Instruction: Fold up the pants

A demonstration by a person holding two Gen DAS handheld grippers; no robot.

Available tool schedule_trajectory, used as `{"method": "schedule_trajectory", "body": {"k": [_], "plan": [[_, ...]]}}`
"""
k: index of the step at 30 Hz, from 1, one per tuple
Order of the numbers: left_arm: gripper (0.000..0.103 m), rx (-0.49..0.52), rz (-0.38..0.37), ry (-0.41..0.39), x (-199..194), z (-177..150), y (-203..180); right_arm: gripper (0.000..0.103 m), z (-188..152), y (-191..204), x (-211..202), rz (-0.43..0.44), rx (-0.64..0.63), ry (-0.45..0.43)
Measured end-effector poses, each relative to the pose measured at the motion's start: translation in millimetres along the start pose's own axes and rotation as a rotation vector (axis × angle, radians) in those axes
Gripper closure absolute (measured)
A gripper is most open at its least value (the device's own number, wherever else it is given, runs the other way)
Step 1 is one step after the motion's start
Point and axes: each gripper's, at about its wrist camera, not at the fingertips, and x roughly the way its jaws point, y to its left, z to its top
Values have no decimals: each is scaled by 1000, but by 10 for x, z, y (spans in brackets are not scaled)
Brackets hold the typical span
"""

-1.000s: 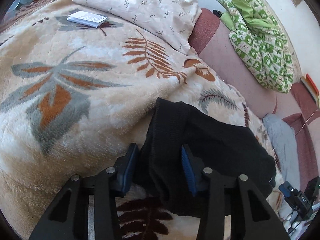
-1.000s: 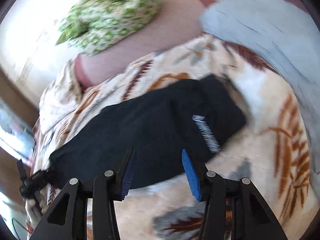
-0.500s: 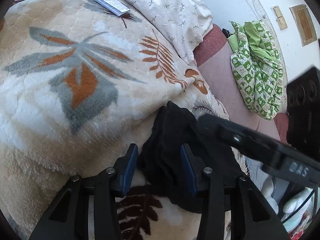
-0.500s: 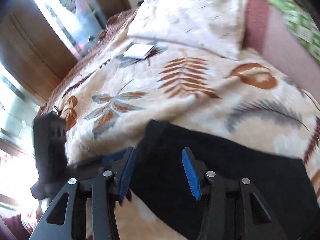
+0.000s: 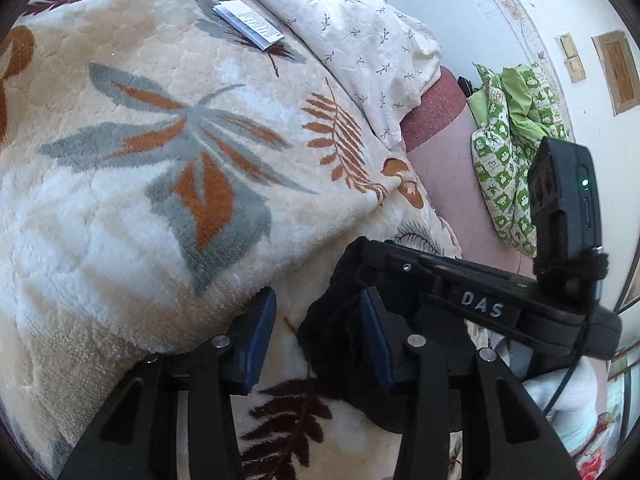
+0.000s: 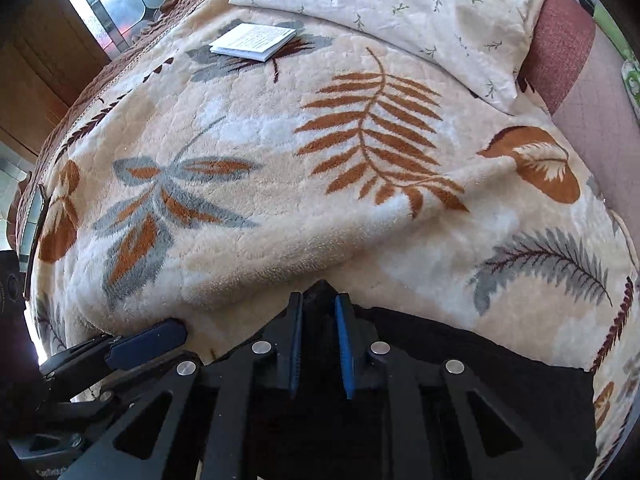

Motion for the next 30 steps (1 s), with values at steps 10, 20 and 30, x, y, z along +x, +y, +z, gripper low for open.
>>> {"method": "schedule_trajectory", "body": {"k": [10, 20, 30], "plan": [[41, 193, 11, -10, 284, -118, -250, 85, 4, -76, -264, 13, -23, -40], [41, 131, -1, -45, 211, -194, -221, 58, 274, 123, 190, -51, -94, 102], [18, 175, -21, -84, 237, -274, -326, 93, 212, 246, 179, -56, -128, 170]]}}
